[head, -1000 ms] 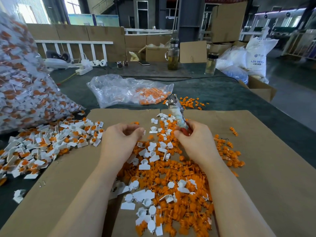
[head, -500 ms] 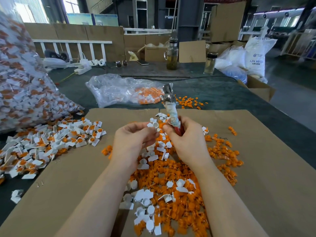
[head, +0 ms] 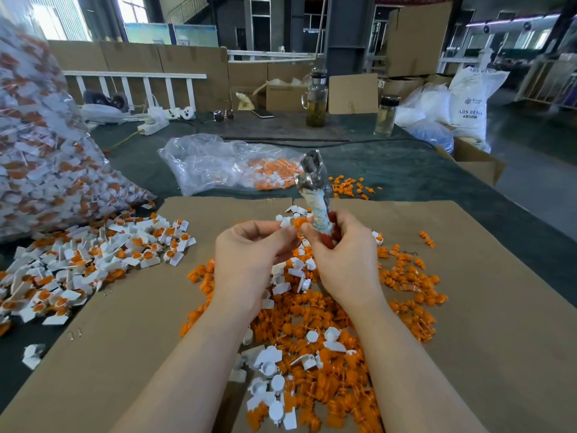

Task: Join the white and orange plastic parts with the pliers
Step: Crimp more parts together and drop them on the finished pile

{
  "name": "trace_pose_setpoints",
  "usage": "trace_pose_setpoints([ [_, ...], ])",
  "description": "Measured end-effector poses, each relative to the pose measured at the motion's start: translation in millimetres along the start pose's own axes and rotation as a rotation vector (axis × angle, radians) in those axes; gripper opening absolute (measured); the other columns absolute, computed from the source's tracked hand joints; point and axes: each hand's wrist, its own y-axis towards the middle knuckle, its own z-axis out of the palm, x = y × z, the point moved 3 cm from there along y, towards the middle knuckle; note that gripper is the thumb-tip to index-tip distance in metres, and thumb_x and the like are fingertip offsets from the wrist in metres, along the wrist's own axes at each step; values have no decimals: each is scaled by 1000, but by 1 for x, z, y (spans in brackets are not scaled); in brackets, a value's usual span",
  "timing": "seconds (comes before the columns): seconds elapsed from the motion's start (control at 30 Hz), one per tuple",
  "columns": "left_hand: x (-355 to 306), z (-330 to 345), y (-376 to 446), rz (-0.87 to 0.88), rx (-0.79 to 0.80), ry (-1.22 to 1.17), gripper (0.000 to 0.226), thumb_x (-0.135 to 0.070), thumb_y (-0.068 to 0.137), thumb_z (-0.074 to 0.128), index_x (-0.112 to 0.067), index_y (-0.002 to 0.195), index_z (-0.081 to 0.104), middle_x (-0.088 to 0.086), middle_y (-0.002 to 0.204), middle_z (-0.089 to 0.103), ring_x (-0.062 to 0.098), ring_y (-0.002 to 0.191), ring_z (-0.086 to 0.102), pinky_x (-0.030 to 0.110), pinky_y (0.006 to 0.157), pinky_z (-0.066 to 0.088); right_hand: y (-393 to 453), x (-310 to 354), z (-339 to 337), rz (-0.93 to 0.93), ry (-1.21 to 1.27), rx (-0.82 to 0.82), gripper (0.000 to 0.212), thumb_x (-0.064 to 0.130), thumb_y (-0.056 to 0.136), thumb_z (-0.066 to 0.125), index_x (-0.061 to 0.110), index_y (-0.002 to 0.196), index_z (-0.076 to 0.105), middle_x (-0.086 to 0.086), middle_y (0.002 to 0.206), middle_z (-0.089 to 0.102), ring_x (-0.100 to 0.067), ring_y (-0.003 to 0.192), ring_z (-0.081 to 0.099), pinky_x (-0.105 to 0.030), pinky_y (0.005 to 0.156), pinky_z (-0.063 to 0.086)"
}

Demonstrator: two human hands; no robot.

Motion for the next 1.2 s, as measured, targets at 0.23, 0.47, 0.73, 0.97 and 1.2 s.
trace_pose_setpoints([
  [0.23, -1, 4, -2, 58, 20, 15, 5, -5, 82, 76, -6, 87, 76, 8, 78, 77, 20, 77, 76, 22, 67, 59, -1, 1, 1, -15, 35, -27, 15, 30, 87, 70, 25, 98, 61, 20, 81, 62, 3, 79, 61, -13, 62, 49],
  [0.47, 0, 2, -2, 122, -4, 130, 7, -7, 78, 80, -9, 83, 75, 8, 77, 76, 25, 78, 75, 39, 76, 62, 2, 1, 1, 2, 5, 18, 17, 25, 88, 70, 19, 102, 65, 9, 89, 68, -6, 84, 65, -32, 72, 57],
  [0.73, 1, 2, 2, 176, -81, 309, 14, -15, 76, 84, -23, 73, 72, -5, 68, 73, 11, 67, 69, 21, 61, 57, 4, 2, 0, 1, -55, 96, 19, 27, 90, 67, 18, 107, 65, 11, 92, 66, -6, 87, 63, -25, 71, 53],
  [0.97, 4, 0, 3, 168, -118, 342, 13, -25, 80, 81, -22, 74, 70, -5, 69, 73, 12, 67, 70, 24, 61, 59, 5, 2, -3, -1, -40, 233, 22, 20, 91, 63, 18, 113, 65, 8, 94, 68, -5, 86, 62, -22, 71, 51],
  [1.2, 4, -4, 6, 148, -58, 183, 6, -12, 86, 75, -11, 83, 69, 1, 74, 75, 12, 70, 73, 16, 62, 55, 5, -5, -15, 117, 87, 392, 14, 20, 88, 66, 21, 102, 66, 2, 90, 68, -7, 81, 63, -23, 72, 52],
])
